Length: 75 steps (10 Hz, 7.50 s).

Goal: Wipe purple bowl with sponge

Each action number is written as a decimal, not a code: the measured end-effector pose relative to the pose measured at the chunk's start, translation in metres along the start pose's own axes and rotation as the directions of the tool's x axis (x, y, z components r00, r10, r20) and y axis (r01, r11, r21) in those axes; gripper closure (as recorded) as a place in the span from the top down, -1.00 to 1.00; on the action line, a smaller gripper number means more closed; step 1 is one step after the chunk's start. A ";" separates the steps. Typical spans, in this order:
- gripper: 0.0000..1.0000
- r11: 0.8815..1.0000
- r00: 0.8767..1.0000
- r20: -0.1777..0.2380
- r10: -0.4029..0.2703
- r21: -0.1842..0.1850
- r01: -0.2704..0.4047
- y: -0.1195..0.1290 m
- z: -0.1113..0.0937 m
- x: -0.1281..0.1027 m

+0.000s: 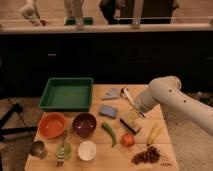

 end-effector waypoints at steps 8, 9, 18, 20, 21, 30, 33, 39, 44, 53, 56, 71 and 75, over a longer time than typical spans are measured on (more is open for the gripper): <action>0.60 0.998 0.998 0.014 -0.064 -0.008 0.064 0.014 0.040 -0.023; 0.60 0.998 0.998 0.018 -0.061 -0.005 0.061 0.014 0.039 -0.022; 0.60 0.988 0.984 0.102 -0.149 -0.011 0.151 -0.040 0.110 -0.023; 0.60 0.986 0.984 0.072 -0.163 -0.012 0.165 -0.044 0.125 -0.024; 0.60 0.986 0.985 0.053 -0.167 -0.011 0.168 -0.046 0.132 -0.025; 0.60 0.984 0.985 -0.006 -0.173 -0.046 0.172 -0.057 0.167 -0.038; 0.21 0.983 0.985 -0.014 -0.174 -0.059 0.173 -0.057 0.173 -0.036; -0.95 0.979 0.980 -0.047 -0.193 -0.078 0.189 -0.055 0.171 -0.042; -1.00 0.966 0.966 0.013 -0.260 -0.013 0.260 -0.053 0.124 -0.060; -1.00 0.749 0.752 0.067 -0.656 -0.071 0.659 0.044 0.102 -0.146; -1.00 0.647 0.659 0.080 -0.748 -0.134 0.751 0.085 0.108 -0.161; -1.00 0.611 0.614 -0.054 -0.788 -0.192 0.768 0.092 0.138 -0.147; -1.00 0.609 0.608 -0.084 -0.790 -0.222 0.761 0.076 0.138 -0.134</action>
